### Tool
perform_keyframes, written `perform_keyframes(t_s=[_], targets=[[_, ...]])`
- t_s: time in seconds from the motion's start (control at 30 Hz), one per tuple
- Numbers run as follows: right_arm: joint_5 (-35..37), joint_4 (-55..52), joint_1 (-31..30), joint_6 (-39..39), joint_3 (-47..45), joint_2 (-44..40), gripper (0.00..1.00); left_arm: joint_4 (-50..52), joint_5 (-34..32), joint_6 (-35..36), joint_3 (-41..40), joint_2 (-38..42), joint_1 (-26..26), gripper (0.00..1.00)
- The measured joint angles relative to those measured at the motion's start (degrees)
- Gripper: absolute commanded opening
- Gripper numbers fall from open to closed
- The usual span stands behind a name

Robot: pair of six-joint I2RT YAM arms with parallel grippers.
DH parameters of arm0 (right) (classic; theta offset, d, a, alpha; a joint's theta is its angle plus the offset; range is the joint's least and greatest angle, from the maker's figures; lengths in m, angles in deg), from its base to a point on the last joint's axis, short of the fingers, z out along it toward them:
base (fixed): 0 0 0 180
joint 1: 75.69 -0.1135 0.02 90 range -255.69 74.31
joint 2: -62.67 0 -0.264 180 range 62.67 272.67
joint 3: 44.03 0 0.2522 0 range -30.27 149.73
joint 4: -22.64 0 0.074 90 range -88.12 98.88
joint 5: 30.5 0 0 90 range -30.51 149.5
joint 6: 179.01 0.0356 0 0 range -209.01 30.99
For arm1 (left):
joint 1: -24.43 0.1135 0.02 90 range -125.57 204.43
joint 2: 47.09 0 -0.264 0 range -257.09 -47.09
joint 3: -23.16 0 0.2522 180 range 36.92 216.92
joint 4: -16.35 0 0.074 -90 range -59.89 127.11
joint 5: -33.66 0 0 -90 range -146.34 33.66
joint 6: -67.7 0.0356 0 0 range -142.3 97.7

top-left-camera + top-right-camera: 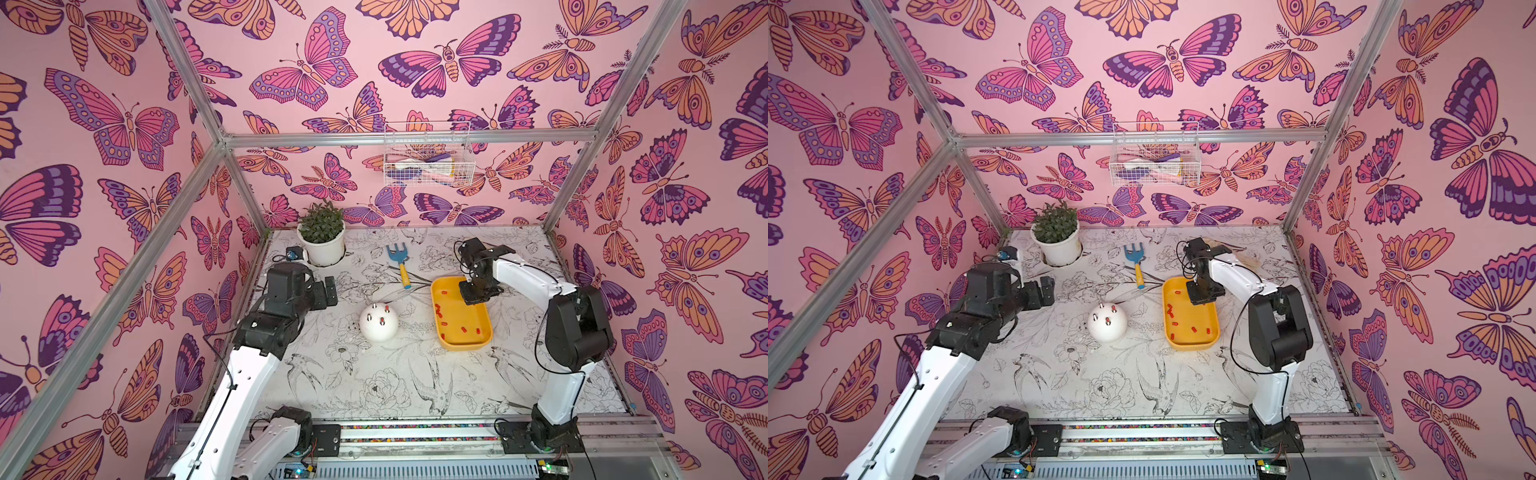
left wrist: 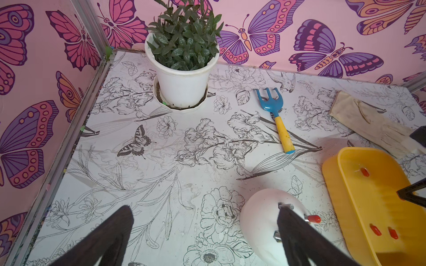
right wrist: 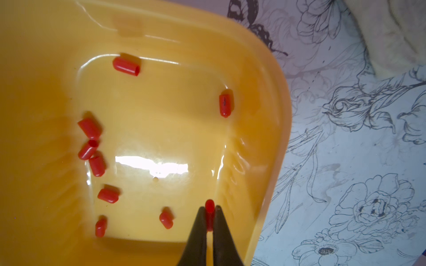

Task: Cover the protruding screws with screw protection sleeves
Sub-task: Adjust the screw protection sleeve in the storage box.

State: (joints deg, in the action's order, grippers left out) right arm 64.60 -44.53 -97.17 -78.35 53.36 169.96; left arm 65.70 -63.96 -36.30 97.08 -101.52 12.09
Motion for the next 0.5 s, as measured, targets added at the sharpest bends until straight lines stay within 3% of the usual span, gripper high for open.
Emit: perform_keyframes(t_s=[0.27,0.5], targets=[[-2.34,0.98,-4.50,3.10,-4.13,-1.11,0.10,0.00,0.79,-0.04,0.00,0.11,0.00,1.00],[-3.37,3.37,-4.87,4.81,-4.72,0.31,0.10,0.00,0.76,-0.02,-0.02,0.11,0.02,1.00]])
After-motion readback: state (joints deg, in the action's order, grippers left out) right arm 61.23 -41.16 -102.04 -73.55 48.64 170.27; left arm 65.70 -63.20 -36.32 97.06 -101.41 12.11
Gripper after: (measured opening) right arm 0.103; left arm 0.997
